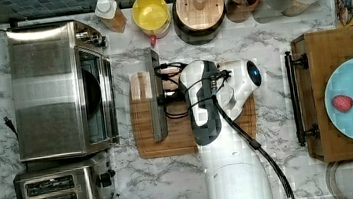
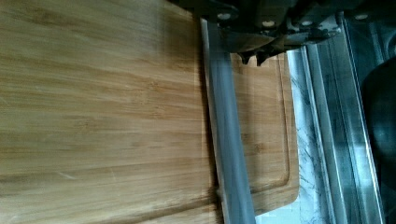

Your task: Close the oven.

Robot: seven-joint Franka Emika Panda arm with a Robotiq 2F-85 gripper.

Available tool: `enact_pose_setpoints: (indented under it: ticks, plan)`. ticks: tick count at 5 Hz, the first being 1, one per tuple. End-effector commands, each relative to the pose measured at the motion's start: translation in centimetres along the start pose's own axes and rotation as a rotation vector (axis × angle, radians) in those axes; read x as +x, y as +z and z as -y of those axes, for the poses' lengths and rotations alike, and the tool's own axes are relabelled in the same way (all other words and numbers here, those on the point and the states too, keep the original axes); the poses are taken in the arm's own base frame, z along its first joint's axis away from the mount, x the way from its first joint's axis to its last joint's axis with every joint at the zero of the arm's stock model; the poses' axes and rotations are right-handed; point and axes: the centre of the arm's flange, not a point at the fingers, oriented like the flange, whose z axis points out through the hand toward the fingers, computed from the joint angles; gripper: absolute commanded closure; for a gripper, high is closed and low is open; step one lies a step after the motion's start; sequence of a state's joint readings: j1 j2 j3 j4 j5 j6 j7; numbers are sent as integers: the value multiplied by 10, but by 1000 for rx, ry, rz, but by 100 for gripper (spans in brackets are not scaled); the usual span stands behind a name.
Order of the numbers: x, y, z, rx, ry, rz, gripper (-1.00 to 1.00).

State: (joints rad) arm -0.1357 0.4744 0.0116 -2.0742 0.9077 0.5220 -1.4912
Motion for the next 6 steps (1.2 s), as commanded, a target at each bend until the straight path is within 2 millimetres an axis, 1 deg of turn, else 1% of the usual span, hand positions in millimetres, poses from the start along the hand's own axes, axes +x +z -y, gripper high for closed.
enact_pose_setpoints:
  ticks: [1,2,3,4,5,6]
  plan:
    - [2,18,201,34,-263,112,100]
    - [-4,19,238,-2,-277,122,100]
    - [-11,26,270,-68,-315,130,100]
    - [-14,42,300,-185,-301,140,100]
    - [-14,47,320,-290,-267,117,100]
    - [-25,35,331,-358,-248,42,100]
